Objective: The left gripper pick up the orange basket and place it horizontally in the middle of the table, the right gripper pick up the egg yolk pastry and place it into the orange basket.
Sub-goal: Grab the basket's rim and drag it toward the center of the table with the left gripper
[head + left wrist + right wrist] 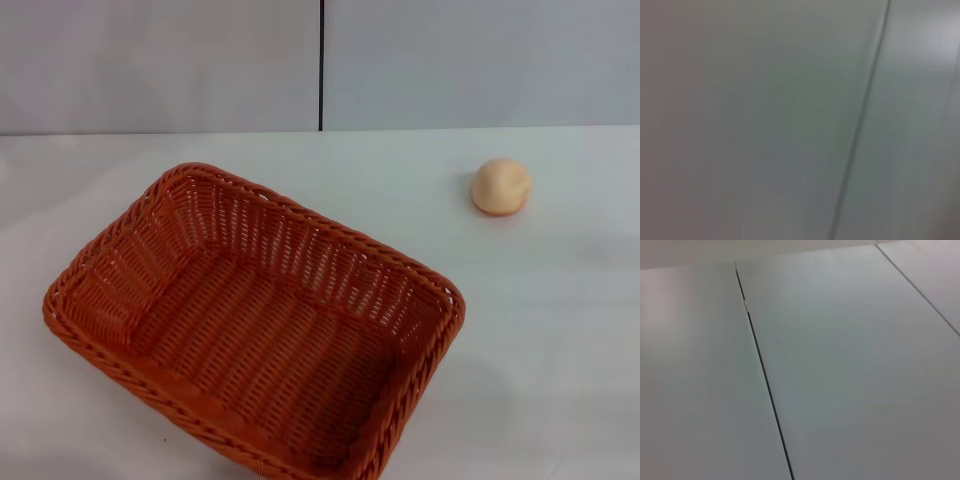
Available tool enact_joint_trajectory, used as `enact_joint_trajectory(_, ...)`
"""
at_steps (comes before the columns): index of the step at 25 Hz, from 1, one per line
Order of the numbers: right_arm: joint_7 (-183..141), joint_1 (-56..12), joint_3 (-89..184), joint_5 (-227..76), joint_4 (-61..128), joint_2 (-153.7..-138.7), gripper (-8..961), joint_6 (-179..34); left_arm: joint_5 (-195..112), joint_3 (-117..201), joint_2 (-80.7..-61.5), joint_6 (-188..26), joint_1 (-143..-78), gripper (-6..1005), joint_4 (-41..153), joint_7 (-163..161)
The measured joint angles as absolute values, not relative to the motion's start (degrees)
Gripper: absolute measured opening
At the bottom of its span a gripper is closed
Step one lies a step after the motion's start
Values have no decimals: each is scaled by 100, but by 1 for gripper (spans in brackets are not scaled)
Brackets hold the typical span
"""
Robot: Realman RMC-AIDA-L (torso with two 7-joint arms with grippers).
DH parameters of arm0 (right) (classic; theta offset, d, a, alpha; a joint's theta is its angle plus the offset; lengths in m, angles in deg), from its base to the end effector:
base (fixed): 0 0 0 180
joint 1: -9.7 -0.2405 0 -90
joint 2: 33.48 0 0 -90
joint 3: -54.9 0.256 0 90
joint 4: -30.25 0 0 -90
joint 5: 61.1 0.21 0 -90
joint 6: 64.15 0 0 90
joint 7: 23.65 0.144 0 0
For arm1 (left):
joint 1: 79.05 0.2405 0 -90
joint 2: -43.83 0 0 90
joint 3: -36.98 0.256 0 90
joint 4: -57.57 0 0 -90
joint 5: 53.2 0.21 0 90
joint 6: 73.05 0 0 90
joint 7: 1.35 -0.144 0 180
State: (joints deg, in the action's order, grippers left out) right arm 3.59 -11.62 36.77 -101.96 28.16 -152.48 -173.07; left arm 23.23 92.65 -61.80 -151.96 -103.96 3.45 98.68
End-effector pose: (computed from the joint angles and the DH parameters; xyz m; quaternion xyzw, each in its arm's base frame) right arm 0.3320 0.2529 0.0918 -0.4429 0.1173 0.5410 0.7052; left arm -0.2169 0.3792 0.1471 -0.8617 -0.2188 -0.3806 0.2544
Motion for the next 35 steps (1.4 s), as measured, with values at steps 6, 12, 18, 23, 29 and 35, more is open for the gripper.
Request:
enact_joint_trajectory(6,359,-1172,3698,-10197,2847,-15242,680,-17186,4800,8528,-6189,-16177,-10661,741,-1024,12224)
enact_joint_trajectory(12,359,-1208,3831,-10197,2850,-15239,679,-17160,6293,8250,-6170,-17163,-11092,741,-1126,13057)
enact_joint_trajectory(18,359,-1216,3862,-10197,2908,-15239,679,-17091,7201,8198,-6280,-17611,-11336,742,-1144,13372)
enact_joint_trajectory(23,359,-1218,3977,-10197,2926,-15240,679,-16999,7673,8207,-6324,-17739,-11439,742,-1127,13544)
enact_joint_trajectory(29,359,-1206,3998,-10197,2925,-15242,679,-16937,8272,8242,-6454,-17710,-11542,742,-1099,13549)
enact_joint_trajectory(35,359,-1201,3997,-10197,2923,-15249,680,-16837,8620,8261,-6561,-17661,-11602,741,-902,13458)
